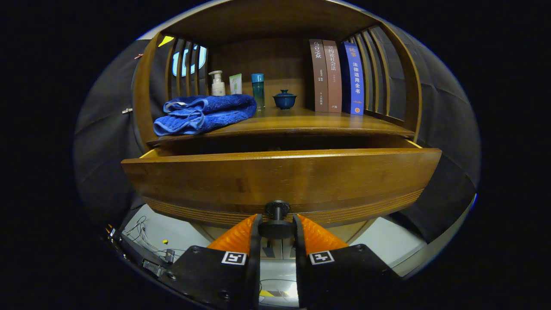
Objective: Pull open the drawer, take out the items inside it, and place them on the countertop above the cabinet.
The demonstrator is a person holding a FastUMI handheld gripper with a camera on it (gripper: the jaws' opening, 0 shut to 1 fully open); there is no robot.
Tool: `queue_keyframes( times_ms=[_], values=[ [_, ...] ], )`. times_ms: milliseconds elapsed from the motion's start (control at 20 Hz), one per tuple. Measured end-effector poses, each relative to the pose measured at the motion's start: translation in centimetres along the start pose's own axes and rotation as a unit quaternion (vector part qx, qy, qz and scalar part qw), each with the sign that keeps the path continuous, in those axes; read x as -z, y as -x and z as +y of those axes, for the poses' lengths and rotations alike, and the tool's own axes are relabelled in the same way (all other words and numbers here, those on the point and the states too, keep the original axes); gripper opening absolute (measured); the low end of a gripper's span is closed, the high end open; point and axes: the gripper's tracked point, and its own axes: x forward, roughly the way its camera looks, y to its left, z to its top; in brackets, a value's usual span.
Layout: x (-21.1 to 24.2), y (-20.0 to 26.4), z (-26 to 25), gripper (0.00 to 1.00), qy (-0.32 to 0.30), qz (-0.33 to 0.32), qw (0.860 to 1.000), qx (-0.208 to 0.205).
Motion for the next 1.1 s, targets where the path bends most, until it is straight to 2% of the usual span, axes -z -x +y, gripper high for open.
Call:
queue_keyframes(
  times_ms=[400,750,800,900,1100],
  values=[
    [3.5,7.3,0.4,0.38,-0.013,0.020,1.000,-0.005],
    [5.2,8.5,-0.2,0.38,-0.020,0.035,0.999,-0.004],
    [5.5,8.4,-0.2,0.40,-0.014,0.042,0.999,-0.004],
    [4.6,9.1,0.1,0.50,-0.018,0.028,0.999,-0.009],
    [0.6,11.3,0.2,0.95,-0.013,0.000,1.000,-0.001]
  ],
)
